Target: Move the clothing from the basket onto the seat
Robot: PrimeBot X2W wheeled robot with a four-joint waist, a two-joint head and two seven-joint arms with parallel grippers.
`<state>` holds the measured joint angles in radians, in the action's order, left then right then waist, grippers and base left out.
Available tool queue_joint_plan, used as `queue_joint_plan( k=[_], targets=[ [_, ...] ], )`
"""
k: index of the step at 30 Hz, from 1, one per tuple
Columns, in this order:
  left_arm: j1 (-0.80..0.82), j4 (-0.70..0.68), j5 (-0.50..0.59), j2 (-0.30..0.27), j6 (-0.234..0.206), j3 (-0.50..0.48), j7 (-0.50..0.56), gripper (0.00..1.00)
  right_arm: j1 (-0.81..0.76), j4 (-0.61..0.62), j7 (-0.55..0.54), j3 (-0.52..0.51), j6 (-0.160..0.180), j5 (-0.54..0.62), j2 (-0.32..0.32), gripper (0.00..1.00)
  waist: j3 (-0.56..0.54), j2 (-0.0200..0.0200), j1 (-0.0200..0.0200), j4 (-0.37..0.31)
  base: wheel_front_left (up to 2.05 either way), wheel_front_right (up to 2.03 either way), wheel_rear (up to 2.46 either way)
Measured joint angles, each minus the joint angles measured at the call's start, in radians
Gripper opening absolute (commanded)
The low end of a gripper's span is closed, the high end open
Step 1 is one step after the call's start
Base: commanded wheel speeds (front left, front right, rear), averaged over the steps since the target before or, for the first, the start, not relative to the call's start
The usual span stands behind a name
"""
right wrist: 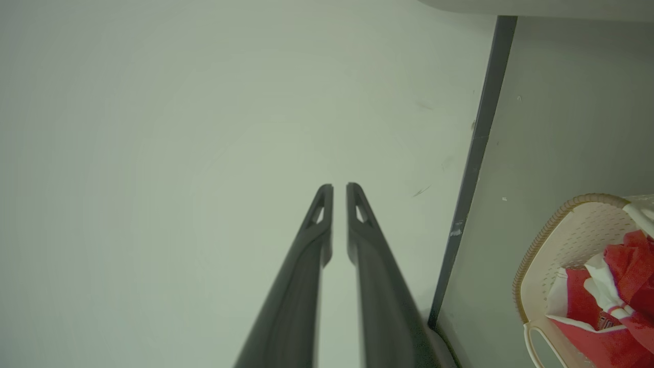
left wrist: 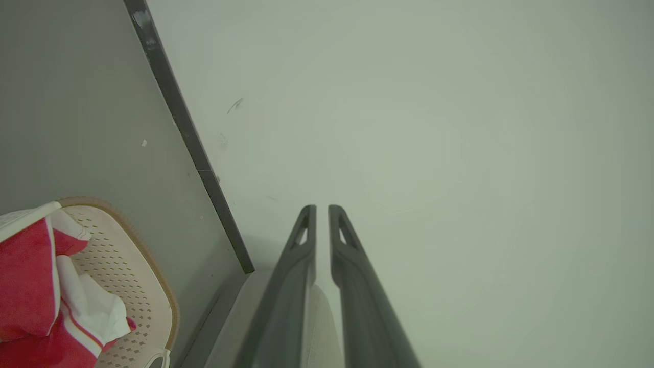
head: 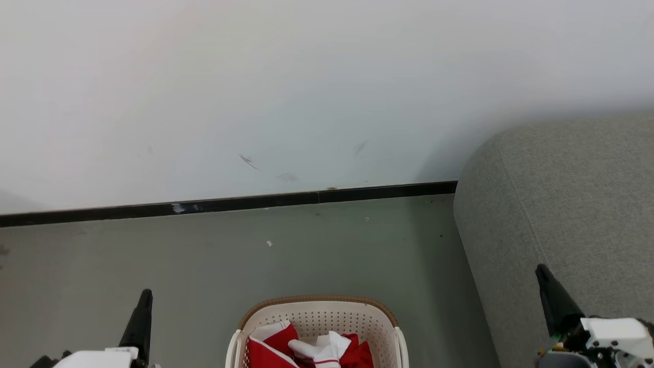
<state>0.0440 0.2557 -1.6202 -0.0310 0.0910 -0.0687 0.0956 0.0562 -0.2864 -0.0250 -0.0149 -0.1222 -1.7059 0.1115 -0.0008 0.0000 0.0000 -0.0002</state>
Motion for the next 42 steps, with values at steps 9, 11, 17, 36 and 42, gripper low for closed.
queue_joint_plan(
  k=[9, 11, 17, 36, 42],
  targets=[
    [-0.036, 0.037, 0.0, 0.024, 0.0, 0.001, -0.001, 1.0, -0.048, -0.024, 0.007, 0.004, 0.0, 0.0, -0.027, 1.0, 0.001, 0.0, 0.0, 0.0, 0.0, 0.0, 0.0],
    [-0.036, 0.036, 0.0, 0.024, 0.0, -0.002, -0.002, 1.0, -0.048, -0.016, 0.008, 0.004, 0.0, 0.001, -0.027, 1.0, 0.001, 0.0, 0.0, 0.0, 0.0, 0.0, 0.0],
    [-0.033, 0.024, 0.0, 0.02, 0.0, -0.01, -0.009, 1.0, -0.047, 0.003, 0.026, 0.004, 0.0, 0.0, -0.03, 1.0, 0.002, 0.0, 0.0001, 0.0, 0.0, 0.0, 0.0],
    [-0.008, -0.048, 0.086, -0.038, 0.001, -0.013, -0.045, 1.0, -0.026, 0.091, 0.081, 0.028, 0.0, 0.123, -0.015, 1.0, 0.0, 0.0, 0.008, 0.002, 0.0, 0.0, 0.0],
    [-0.008, -0.069, 0.158, -0.068, 0.001, 0.009, -0.064, 1.0, -0.025, 0.111, 0.096, 0.046, 0.0, 0.196, 0.001, 1.0, -0.001, 0.0, 0.0088, 0.003, 0.0, 0.0, 0.0]
  ],
)
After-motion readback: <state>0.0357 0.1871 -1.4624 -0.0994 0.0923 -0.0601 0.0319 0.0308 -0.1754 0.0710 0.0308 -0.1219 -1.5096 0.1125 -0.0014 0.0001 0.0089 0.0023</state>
